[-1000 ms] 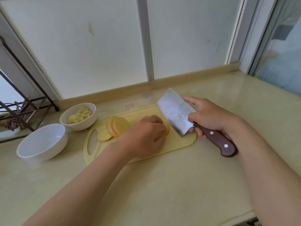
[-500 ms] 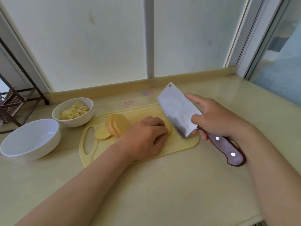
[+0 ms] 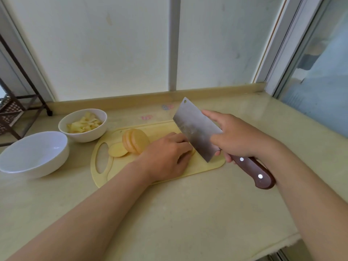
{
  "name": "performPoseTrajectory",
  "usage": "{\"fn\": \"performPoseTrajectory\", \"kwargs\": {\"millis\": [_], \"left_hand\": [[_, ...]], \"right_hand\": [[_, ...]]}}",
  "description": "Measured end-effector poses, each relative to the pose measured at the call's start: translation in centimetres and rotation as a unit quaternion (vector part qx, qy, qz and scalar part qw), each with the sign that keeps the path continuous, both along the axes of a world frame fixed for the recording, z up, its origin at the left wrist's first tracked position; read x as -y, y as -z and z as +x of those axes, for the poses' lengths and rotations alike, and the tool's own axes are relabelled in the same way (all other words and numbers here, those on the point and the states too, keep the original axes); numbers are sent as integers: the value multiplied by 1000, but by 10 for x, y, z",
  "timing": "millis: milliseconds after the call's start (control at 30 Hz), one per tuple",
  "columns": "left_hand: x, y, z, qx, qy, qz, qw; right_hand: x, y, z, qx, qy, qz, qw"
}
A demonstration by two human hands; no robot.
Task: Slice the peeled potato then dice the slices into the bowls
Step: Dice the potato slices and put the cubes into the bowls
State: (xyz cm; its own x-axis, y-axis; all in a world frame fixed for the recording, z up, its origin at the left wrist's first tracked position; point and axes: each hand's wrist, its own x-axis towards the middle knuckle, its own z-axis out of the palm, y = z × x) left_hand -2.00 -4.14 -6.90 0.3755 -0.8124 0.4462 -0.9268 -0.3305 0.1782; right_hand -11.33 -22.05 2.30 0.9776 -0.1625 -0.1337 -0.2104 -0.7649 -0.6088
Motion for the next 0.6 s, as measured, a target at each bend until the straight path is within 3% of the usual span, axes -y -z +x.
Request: {"fn": "performPoseTrajectory", "kwargs": {"millis": [367, 600], "left_hand": [[0, -4, -3, -6, 0, 10, 1000], [0, -5, -3, -13, -8, 20, 1000]], "right_hand": [[-23, -12, -4, -8, -47, -122, 991], [-31, -11, -11, -25, -45, -151, 987]]}}
